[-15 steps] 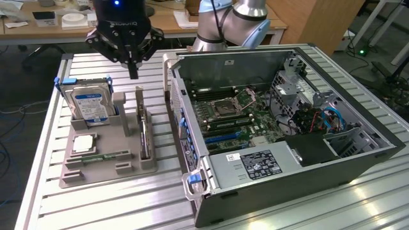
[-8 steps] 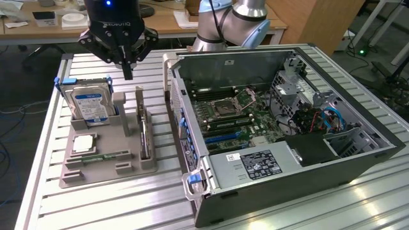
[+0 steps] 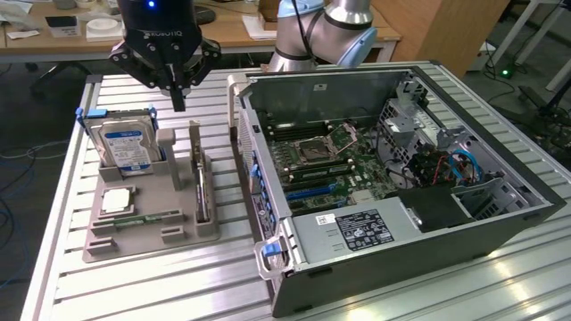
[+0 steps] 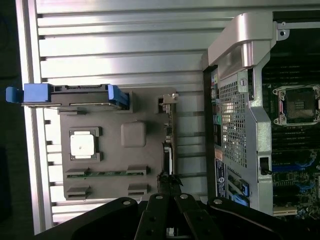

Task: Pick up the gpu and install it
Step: 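Pick up the gpu and move the gpu toward the slot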

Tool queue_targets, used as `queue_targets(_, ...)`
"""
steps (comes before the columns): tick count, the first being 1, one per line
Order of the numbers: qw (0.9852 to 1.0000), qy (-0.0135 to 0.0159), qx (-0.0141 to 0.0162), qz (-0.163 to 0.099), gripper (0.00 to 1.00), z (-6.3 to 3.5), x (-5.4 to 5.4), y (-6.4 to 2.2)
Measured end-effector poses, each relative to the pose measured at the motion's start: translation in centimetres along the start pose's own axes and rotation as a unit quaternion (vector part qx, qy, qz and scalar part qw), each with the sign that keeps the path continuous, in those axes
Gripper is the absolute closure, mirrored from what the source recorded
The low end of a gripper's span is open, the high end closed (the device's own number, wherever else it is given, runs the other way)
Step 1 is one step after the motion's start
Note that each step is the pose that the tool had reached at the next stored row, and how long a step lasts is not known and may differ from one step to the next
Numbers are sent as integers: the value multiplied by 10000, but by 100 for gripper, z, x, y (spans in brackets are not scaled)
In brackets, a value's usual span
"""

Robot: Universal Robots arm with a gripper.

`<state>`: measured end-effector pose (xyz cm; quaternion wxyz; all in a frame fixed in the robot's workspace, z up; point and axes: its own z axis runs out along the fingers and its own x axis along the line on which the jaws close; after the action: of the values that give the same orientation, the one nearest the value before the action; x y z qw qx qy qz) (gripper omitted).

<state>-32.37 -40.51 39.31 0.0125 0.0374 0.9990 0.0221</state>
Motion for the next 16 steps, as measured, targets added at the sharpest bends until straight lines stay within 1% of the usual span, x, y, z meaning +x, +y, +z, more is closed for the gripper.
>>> queue_targets(4, 10000, 0, 0, 0, 89, 0, 0, 0)
queue_targets(5, 10000, 0, 0, 0, 83, 0, 0, 0)
queue_targets(6, 10000, 0, 0, 0, 83, 0, 0, 0)
queue_targets(8, 10000, 0, 0, 0, 71, 0, 0, 0)
queue_targets(9, 10000, 0, 0, 0, 71, 0, 0, 0)
queue_targets(11, 10000, 0, 0, 0, 59, 0, 0, 0)
queue_targets(12, 10000, 0, 0, 0, 59, 0, 0, 0)
queue_targets(14, 10000, 0, 0, 0, 47, 0, 0, 0)
queue_targets(15, 10000, 0, 0, 0, 47, 0, 0, 0)
queue_targets(16, 10000, 0, 0, 0, 42, 0, 0, 0)
